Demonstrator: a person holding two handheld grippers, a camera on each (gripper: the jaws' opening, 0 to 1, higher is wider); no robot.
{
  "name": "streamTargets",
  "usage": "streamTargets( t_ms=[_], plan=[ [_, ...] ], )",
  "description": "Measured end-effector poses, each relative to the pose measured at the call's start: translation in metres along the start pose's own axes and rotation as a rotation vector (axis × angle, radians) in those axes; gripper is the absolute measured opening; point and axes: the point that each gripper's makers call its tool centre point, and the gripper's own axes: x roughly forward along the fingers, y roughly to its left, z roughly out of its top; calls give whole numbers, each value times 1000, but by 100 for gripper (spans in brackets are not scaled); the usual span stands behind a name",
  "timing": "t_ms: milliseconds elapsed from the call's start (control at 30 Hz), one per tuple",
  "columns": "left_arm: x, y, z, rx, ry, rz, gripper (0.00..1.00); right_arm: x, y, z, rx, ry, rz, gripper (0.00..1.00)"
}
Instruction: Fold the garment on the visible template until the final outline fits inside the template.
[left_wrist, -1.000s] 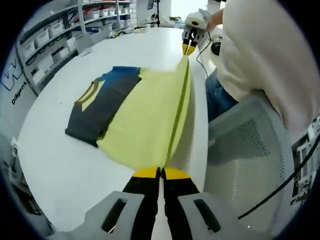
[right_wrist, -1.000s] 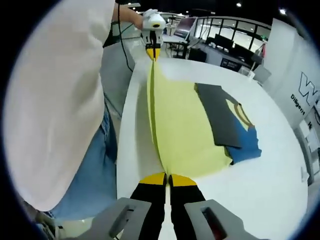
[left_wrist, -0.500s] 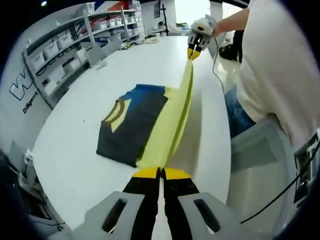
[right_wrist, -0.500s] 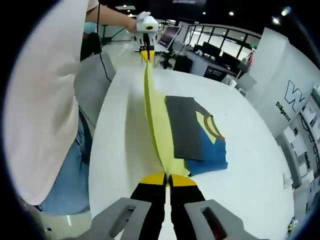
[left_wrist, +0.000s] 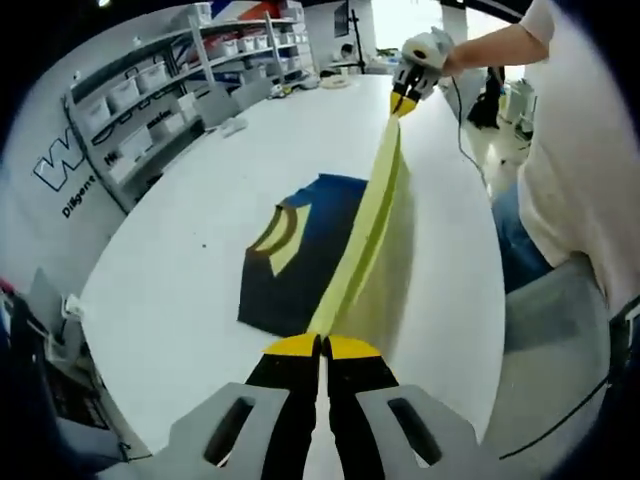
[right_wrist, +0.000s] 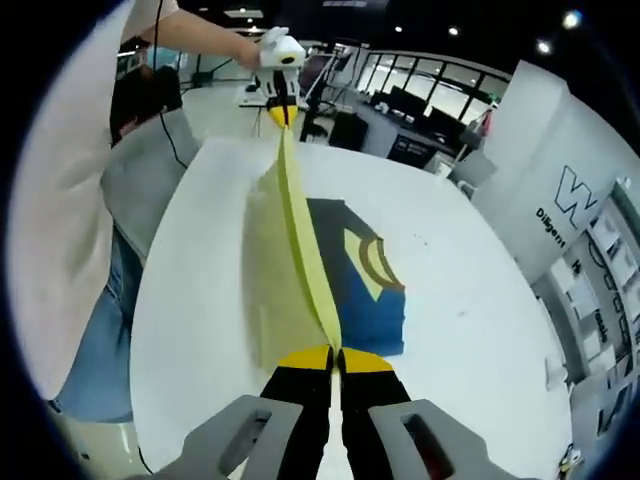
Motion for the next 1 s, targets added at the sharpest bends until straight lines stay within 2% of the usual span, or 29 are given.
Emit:
streamTargets(
  t_ms=[400, 633, 1000],
  plan=[
    [28, 47, -3, -70, 20, 38, 0, 32, -48, 0, 18, 17, 6, 0],
    [44, 71, -1, -106, 23, 54, 0, 52, -66, -8, 46, 41, 17, 0],
    [72, 98, -3, -153, 36, 71, 0, 78, -89, -23, 91, 67, 33, 0]
  ],
)
